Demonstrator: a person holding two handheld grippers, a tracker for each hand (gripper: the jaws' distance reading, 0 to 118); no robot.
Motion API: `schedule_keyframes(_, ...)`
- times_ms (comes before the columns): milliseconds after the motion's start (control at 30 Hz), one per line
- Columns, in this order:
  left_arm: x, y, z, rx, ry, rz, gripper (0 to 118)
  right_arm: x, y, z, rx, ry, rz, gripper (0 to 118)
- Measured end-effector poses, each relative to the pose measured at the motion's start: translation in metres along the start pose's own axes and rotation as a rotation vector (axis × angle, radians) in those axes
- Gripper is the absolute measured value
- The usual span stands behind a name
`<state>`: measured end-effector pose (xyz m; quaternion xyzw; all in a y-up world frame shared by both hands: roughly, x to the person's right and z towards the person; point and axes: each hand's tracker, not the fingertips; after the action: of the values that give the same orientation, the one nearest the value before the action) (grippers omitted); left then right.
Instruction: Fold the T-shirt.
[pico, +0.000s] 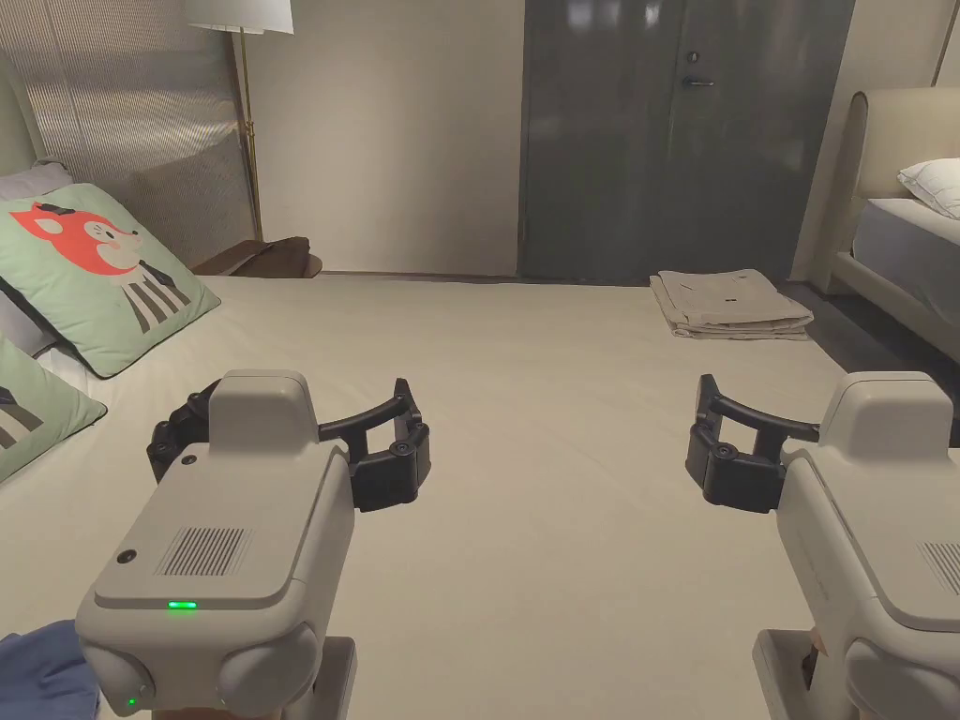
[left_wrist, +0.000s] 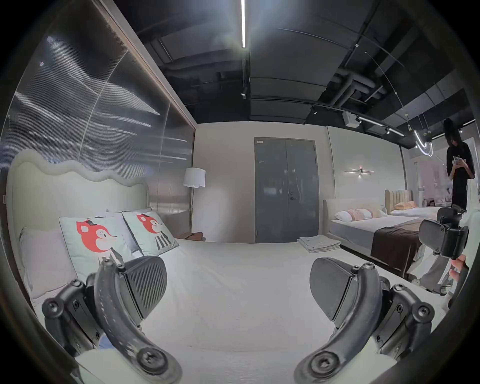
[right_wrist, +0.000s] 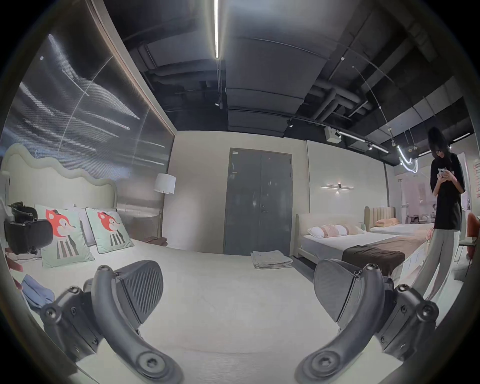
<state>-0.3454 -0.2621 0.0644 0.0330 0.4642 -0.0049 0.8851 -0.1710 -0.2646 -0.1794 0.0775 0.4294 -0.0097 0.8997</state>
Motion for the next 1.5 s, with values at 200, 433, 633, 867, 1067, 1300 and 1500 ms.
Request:
schedule_keyframes(200, -0.001, 0.000, 0.001, 0.001, 0.002, 0.000, 110, -0.001, 0.000, 0.000, -0.011, 0.014, 0.005, 114)
schedule_keyframes(433, -0.003, 0.000, 0.003, 0.000, 0.003, 0.009, 110, -0.003, -0.002, -0.002, -0.060, 0.052, 0.016, 114)
schedule_keyframes(633, -0.004, 0.001, 0.004, -0.001, 0.002, 0.004, 111, -0.001, -0.003, -0.001, -0.070, 0.059, -0.019, 115)
schedule_keyframes(867, -0.004, 0.000, 0.004, -0.003, 0.001, 0.004, 111, -0.004, 0.003, -0.005, -0.092, -0.067, -0.013, 115)
schedule_keyframes(1067, -0.004, 0.000, 0.005, -0.004, 0.000, 0.003, 111, -0.003, -0.004, -0.005, -0.081, -0.090, 0.015, 115)
schedule_keyframes(1300, -0.006, 0.001, 0.005, -0.005, 0.002, 0.005, 111, -0.004, 0.007, -0.003, -0.177, -0.051, -0.004, 115)
schedule_keyframes(1500, -0.007, 0.002, 0.007, -0.003, 0.002, 0.009, 110, -0.006, 0.009, 0.002, -0.170, -0.028, -0.004, 115)
